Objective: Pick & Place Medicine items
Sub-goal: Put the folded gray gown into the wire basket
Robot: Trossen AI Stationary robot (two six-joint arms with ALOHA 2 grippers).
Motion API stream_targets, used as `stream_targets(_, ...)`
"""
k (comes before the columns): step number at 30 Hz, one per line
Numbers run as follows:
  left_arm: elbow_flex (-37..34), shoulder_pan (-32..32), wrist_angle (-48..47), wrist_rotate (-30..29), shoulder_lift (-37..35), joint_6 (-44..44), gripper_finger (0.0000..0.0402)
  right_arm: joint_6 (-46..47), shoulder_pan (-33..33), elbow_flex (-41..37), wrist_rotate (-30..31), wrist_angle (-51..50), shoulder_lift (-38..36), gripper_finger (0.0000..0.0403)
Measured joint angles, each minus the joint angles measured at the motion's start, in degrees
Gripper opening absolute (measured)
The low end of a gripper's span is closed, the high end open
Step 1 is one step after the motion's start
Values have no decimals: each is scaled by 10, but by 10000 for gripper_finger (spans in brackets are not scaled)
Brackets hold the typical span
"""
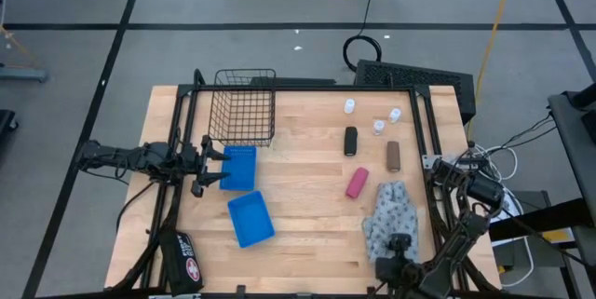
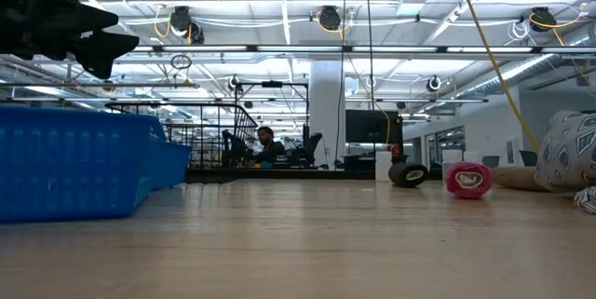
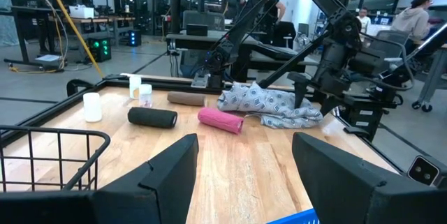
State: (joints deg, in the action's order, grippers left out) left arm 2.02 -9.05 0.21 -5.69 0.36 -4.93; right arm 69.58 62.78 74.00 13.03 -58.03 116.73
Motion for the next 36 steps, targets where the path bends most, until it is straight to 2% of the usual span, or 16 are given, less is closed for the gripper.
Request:
stream_targets(5,0,0,0,0,0,0,241,49,6,-21,38,9,0,251)
stream_targets(9,0,0,0,0,0,0,241,94,9,-28,67,8,0,162)
stream_targets(13,0,0,0,0,0,0,241,115,8,-30,68,7,-1,67)
stream_targets(19,0,0,0,0,0,0,241,125,6,-2,74,-18,-30,66)
stream_targets(22,0,0,0,0,0,0,241,130,6,27,123,-84,-69,66)
stream_targets(24,0,0,0,0,0,0,241,131,6,44,177,-94,-103,66)
stream_targets(27,0,0,0,0,0,0,241,111,11,57,269,-71,-155,66)
stream_targets(33,0,0,-1,0,0,0,241,-5,14,55,373,-1,-231,66)
stream_targets(36,0,0,0,0,0,0,241,-84,14,54,402,42,-258,66)
